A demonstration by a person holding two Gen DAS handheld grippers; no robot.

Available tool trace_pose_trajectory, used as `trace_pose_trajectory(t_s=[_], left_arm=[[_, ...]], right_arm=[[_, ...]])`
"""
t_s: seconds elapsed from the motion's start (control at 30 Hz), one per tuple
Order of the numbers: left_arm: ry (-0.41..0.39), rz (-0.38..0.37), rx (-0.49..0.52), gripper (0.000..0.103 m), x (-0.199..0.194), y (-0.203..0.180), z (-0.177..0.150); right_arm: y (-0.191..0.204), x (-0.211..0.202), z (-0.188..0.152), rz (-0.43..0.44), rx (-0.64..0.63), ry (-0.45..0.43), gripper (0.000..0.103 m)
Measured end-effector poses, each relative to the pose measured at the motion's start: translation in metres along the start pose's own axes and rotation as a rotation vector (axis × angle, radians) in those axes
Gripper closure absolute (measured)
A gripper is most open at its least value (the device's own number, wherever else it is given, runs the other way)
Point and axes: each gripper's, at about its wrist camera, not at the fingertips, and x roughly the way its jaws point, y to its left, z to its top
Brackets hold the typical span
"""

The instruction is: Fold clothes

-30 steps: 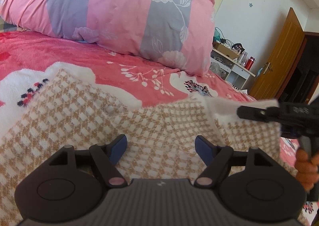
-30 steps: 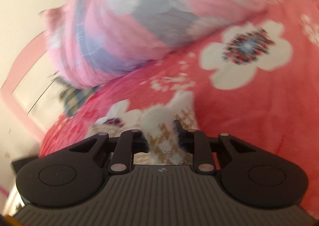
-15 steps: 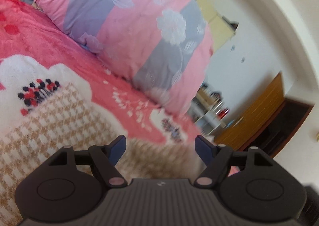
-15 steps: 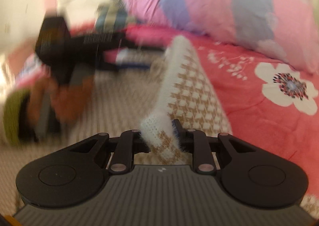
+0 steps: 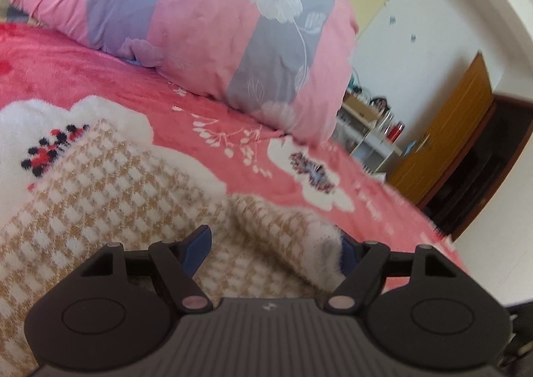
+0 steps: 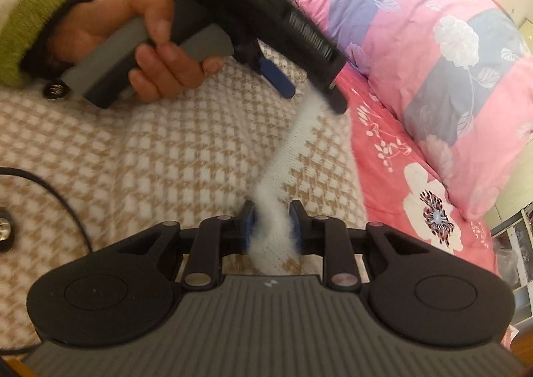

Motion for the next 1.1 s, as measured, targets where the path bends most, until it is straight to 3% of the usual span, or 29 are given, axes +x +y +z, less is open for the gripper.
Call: trace_pose_trajectory(t_s=[0.03,0.1,0.13,0.2,0.27,0.57,0.63,0.7,0.77,0.9,1.03,1.1], left_arm=[[-0.001,0.002,0.002,0.027,0.000,0.000,-0.001],[-0.001,-0.006,-0.009,0.027,0.000,0.002,0.000],[-0.002,-0.010,-0.021,0.027,0.000,0.004,0.000],[-0.003,-0.022,-0.041,0.027,-0.001,0.008,0.001],[-0.005,-0.029,-0.061,0.027,-0.001,0.010,0.002],[-0.066,-0.070,-0.233,0.031,-0.011,0.036,0.010],[-0.074,-0.068,-0.263,0.033,-0.012,0.042,0.012],[-0.077,-0.074,-0.283,0.033,-0.012,0.044,0.013],[-0.081,-0.072,-0.280,0.033,-0.012,0.044,0.012],[-0.084,-0.069,-0.277,0.033,-0.011,0.043,0.011],[-0.084,-0.067,-0.270,0.033,-0.011,0.042,0.010],[-0.083,-0.065,-0.264,0.033,-0.011,0.041,0.011]], right_arm=[[-0.006,-0.010,0.003,0.023,0.048,-0.023,0.078],[-0.028,-0.030,0.007,0.085,0.206,-0.114,0.059],[-0.039,-0.039,0.009,0.104,0.289,-0.167,0.054],[-0.059,-0.042,0.013,0.107,0.424,-0.228,0.050],[-0.062,-0.032,0.021,0.055,0.417,-0.209,0.050],[-0.049,0.070,0.055,-0.016,0.253,-0.016,0.046],[-0.044,0.081,0.059,-0.073,0.211,0.036,0.054],[-0.039,0.084,0.059,-0.128,0.184,0.065,0.079],[-0.028,0.086,0.056,-0.224,0.078,0.083,0.086],[-0.004,0.109,0.044,-0.424,-0.229,0.145,0.089],[-0.001,0.134,0.034,-0.525,-0.375,0.147,0.090],[0.005,0.140,0.026,-0.536,-0.456,0.125,0.092]])
